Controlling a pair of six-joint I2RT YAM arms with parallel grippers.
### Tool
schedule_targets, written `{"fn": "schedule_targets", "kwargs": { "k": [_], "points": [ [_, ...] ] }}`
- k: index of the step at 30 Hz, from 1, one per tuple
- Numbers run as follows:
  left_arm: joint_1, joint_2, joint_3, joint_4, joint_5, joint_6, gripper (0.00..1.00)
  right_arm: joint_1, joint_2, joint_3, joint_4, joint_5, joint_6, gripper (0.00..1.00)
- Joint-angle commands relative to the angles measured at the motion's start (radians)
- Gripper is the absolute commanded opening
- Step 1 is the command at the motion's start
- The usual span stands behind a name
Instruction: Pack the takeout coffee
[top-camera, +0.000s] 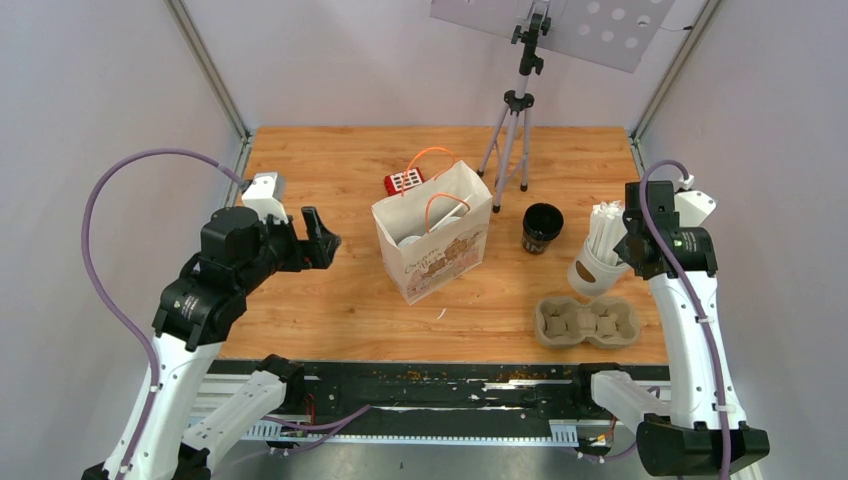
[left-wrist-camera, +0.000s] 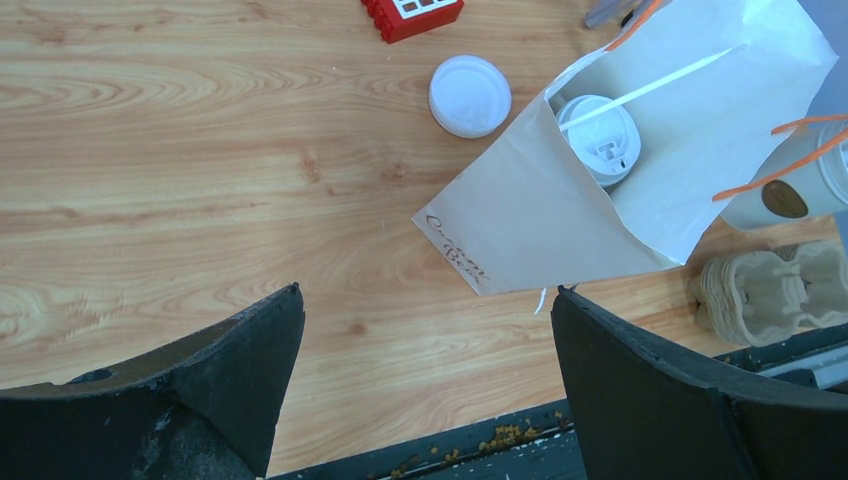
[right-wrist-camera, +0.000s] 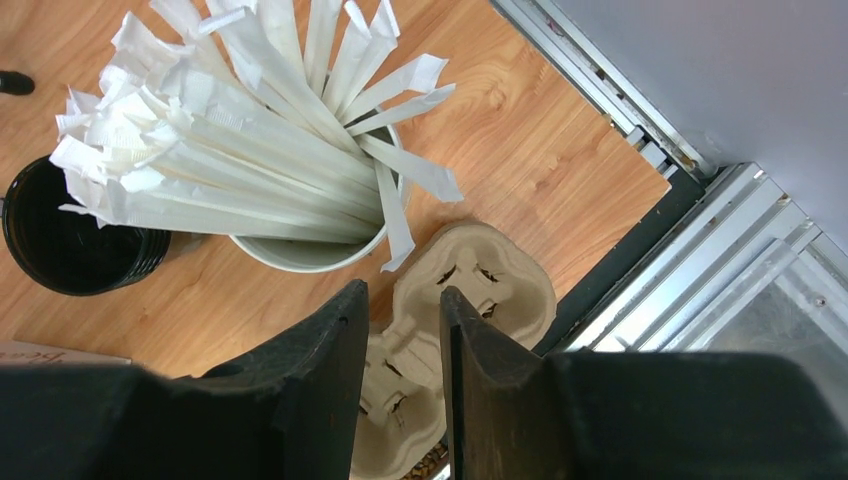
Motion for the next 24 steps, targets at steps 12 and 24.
{"fn": "schedule_targets", "kwargs": {
  "k": [12,24],
  "points": [
    [-0.002,0.047,0.047,0.031,0.048,0.024,1.0,-0.02,-0.033,-0.071,0.119,0.06,0.033,0.34],
    [-0.002,0.055,0.05,0.029,0.031,0.029,1.0,-0.02,-0.031,-0.06,0.125,0.068,0.013,0.0]
  ]
}}
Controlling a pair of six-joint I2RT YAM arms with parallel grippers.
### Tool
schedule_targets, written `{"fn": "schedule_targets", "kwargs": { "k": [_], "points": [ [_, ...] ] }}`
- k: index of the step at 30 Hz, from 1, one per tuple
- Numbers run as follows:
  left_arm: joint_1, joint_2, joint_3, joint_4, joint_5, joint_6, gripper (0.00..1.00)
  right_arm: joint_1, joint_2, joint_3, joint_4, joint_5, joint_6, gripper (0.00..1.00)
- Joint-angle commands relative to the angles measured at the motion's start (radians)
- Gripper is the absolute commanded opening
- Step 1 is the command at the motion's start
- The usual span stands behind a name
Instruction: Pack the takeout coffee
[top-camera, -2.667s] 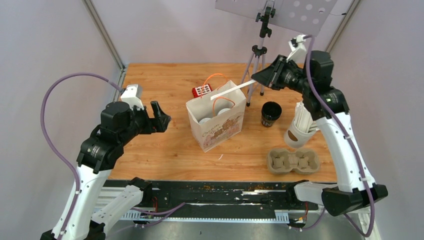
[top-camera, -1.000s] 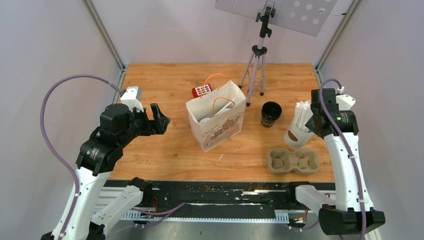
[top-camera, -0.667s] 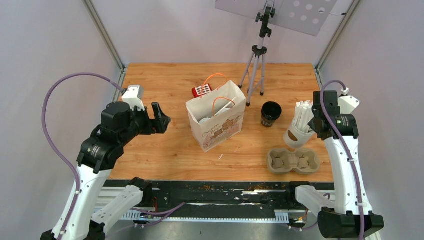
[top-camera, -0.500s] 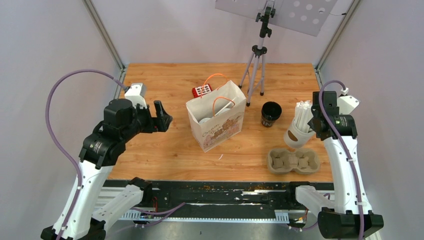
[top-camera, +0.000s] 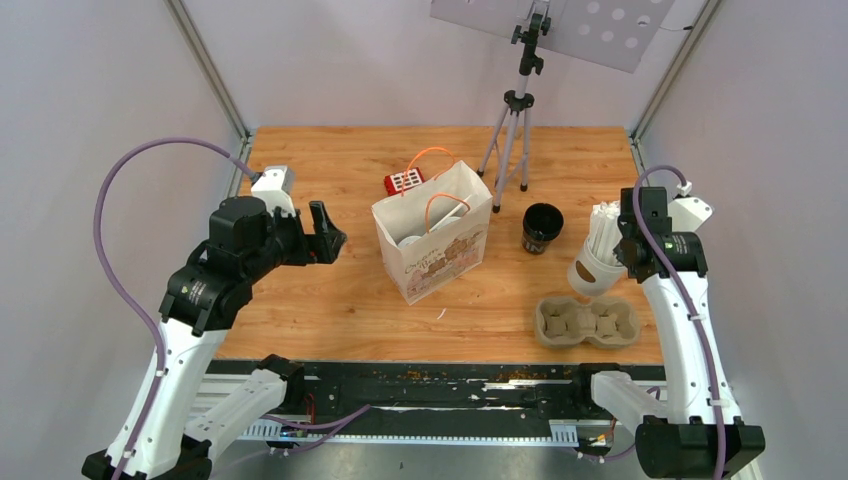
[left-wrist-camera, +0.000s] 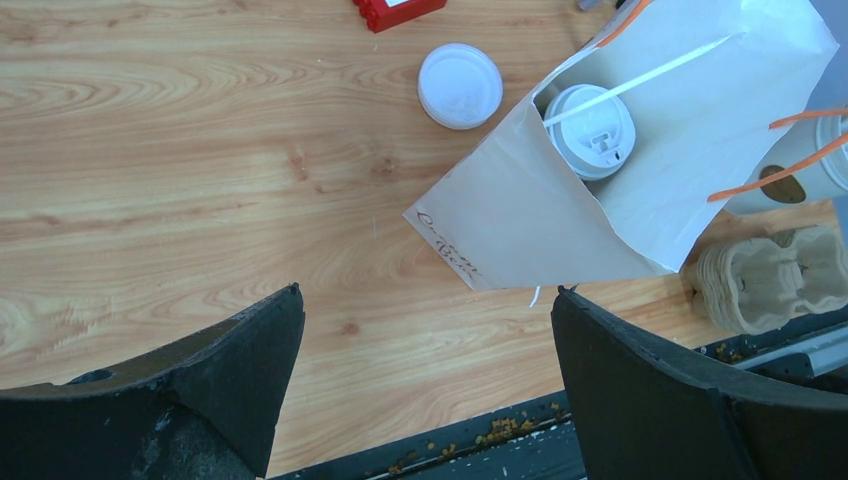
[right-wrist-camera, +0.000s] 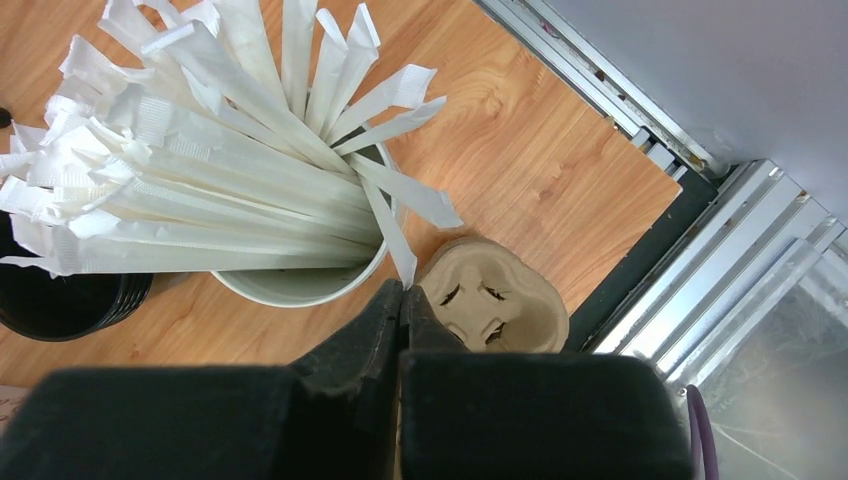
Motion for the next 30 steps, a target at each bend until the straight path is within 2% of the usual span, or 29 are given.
{"fn": "schedule_targets", "kwargs": {
  "k": [1,7,14,16,17,19,22,24,26,30],
  "points": [
    [-0.003,0.003,0.025,0.027,-0.006,0.019,1.0,-0.002,-0.013,0.071,0.016,0.032,-0.031,0.0],
    [-0.002,0.015,0.027,0.038,0.001,0.013,1.0,-0.002,-0.004,0.252,-0.052,0.041,-0.081,0.0],
    [-0.002,0.015,0.004,0.053,-0.005,0.005,1.0,-0.002,-0.01,0.433,-0.106,-0.026,-0.151,0.0],
    [-0.002,0.016,0.0,0.06,-0.005,0.003,1.0,-0.002,-0.021,0.436,-0.093,-0.071,-0.177,0.0],
    [-0.002,0.017,-0.005,0.067,-0.006,0.002,1.0,-0.002,-0.025,0.418,-0.097,-0.077,-0.179,0.02],
    [-0.002,0.019,-0.013,0.079,-0.003,0.0,1.0,-0.002,-0.036,0.369,-0.127,-0.034,-0.119,0.24],
    [-0.002,0.026,-0.018,0.084,0.01,0.001,1.0,-0.002,-0.08,0.253,-0.034,-0.053,-0.144,0.31],
    [-0.002,0.026,-0.021,0.083,0.014,0.003,1.0,-0.002,-0.09,0.204,0.009,-0.068,-0.174,0.45],
    [-0.002,0.025,-0.026,0.084,0.015,0.0,1.0,-0.002,-0.083,0.167,0.036,-0.069,-0.191,0.47],
    [-0.002,0.031,-0.032,0.09,0.034,-0.002,1.0,-0.002,-0.068,0.106,0.087,-0.081,-0.195,0.45]
  ]
}}
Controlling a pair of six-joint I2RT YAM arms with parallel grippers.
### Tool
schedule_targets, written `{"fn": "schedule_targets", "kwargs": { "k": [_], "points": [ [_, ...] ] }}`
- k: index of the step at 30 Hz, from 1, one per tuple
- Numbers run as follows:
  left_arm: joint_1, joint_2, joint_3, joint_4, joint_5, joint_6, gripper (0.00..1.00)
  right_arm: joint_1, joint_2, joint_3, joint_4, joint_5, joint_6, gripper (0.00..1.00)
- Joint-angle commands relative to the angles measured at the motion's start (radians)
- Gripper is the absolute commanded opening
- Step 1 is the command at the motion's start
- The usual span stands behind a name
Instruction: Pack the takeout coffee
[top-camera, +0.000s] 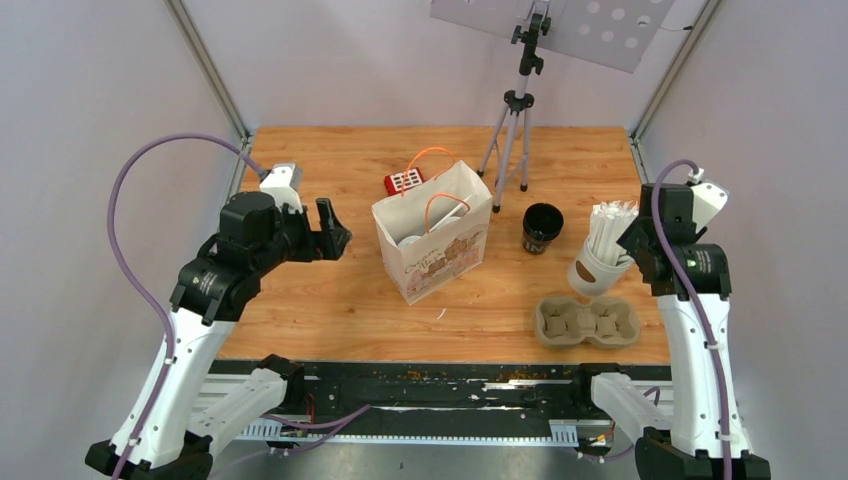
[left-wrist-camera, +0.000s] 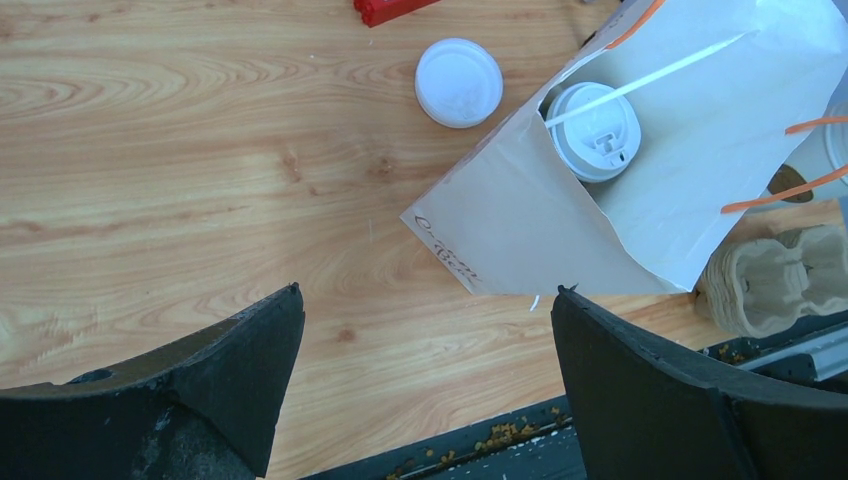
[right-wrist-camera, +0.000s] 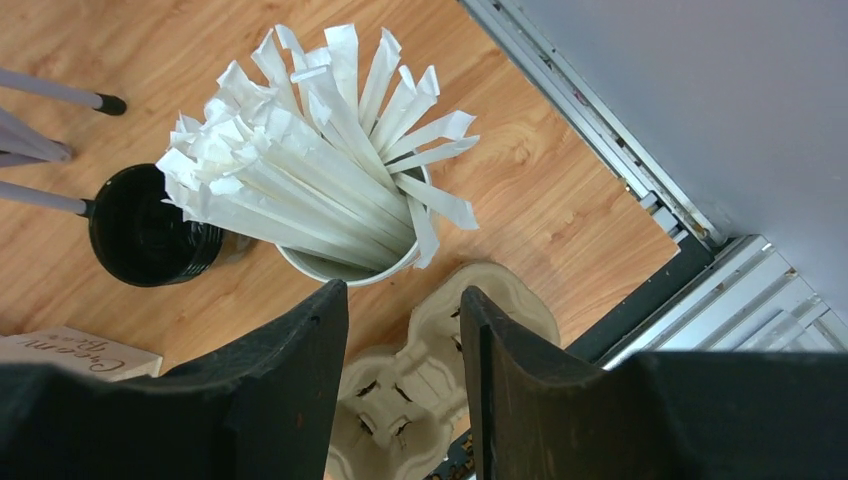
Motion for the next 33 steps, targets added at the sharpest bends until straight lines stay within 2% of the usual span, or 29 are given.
{"fn": "schedule_targets", "kwargs": {
  "k": [1,9,18,24,31,33],
  "points": [
    [-0.002,0.003,0.0,0.045,0.028,-0.001,1.0,-0.002,0.01,-0.057,0.119,-0.011,-0.038,0.45],
    [-0.002,-0.002,-0.003,0.042,0.017,0.012,1.0,-0.036,0.026,-0.141,0.173,0.062,-0.063,0.44],
    [-0.002,-0.013,0.0,0.015,0.001,0.024,1.0,-0.039,0.044,-0.191,0.212,0.057,-0.049,0.4],
    [-0.005,-0.015,-0.007,0.018,-0.006,0.03,1.0,-0.054,0.038,-0.2,0.184,0.051,-0.017,0.28],
    [-0.007,-0.016,-0.011,0.019,-0.009,0.036,1.0,-0.059,0.015,-0.168,0.176,0.022,-0.035,0.0],
    [-0.008,-0.016,-0.013,0.021,-0.01,0.033,1.0,-0.059,0.009,-0.148,0.172,0.013,-0.04,0.0]
  ]
}}
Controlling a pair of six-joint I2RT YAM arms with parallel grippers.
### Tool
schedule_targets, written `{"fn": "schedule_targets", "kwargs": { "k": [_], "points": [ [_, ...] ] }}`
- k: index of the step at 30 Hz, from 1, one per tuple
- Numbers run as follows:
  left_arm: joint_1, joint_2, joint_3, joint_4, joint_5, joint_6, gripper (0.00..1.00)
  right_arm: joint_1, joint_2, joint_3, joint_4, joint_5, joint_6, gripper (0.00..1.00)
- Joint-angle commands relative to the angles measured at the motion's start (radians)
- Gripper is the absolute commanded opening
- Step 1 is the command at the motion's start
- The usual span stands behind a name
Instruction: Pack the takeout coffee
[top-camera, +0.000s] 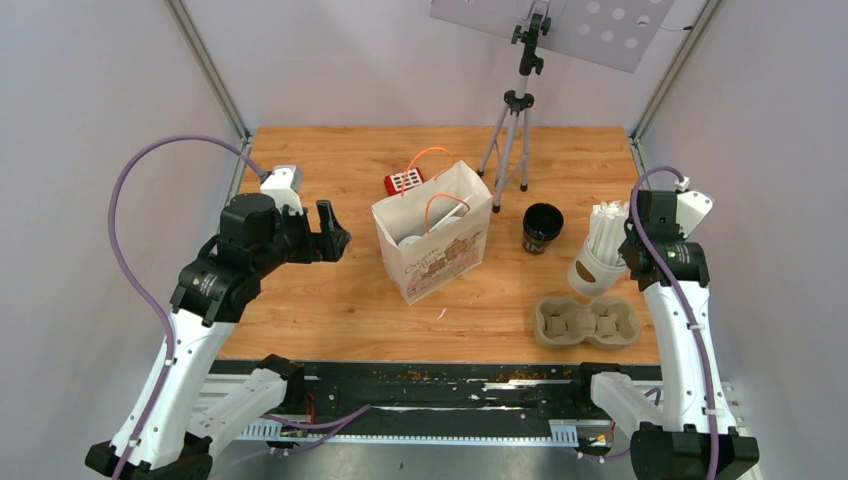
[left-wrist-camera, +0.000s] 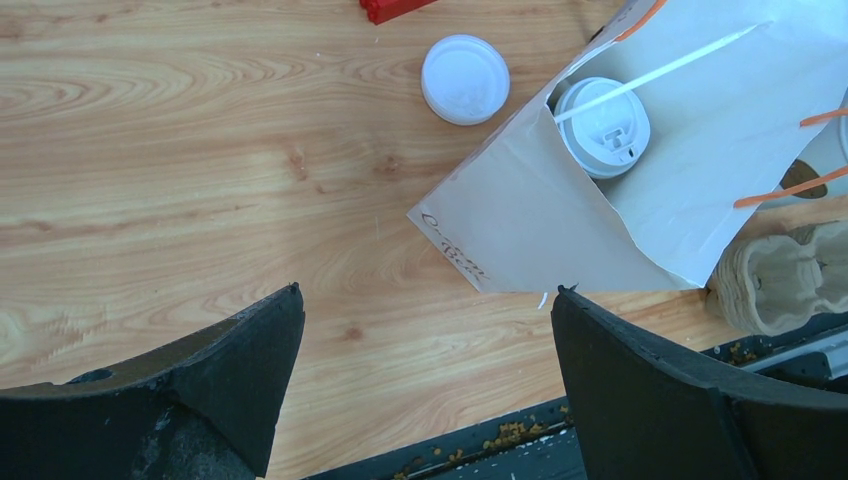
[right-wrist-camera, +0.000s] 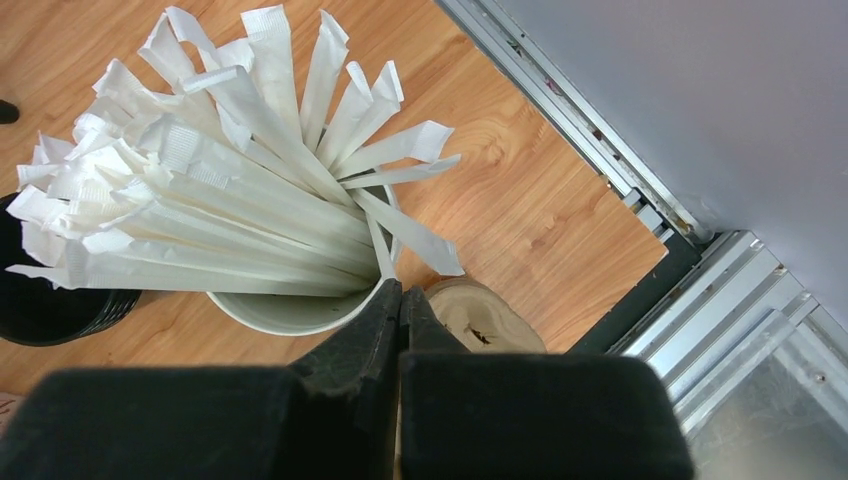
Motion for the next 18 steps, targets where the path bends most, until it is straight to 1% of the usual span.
{"fn": "schedule_targets", "kwargs": {
  "k": [1,10,15,18],
  "points": [
    [-0.006,-0.01,-0.003,0.023,-0.006,0.02,1.0,-0.005,-0.035,0.067,0.008,-0.022,-0.009,0.0],
    [-0.006,-0.014,-0.006,0.027,-0.001,0.015,1.0,-0.005,-0.03,0.217,-0.088,-0.015,-0.038,0.0],
    [-0.006,-0.007,0.002,0.024,-0.001,0.013,1.0,-0.005,-0.03,0.339,-0.162,-0.044,-0.055,0.0],
    [-0.006,0.001,-0.003,0.025,-0.001,0.008,1.0,-0.005,-0.018,0.44,-0.232,-0.072,-0.06,0.0]
  ]
}}
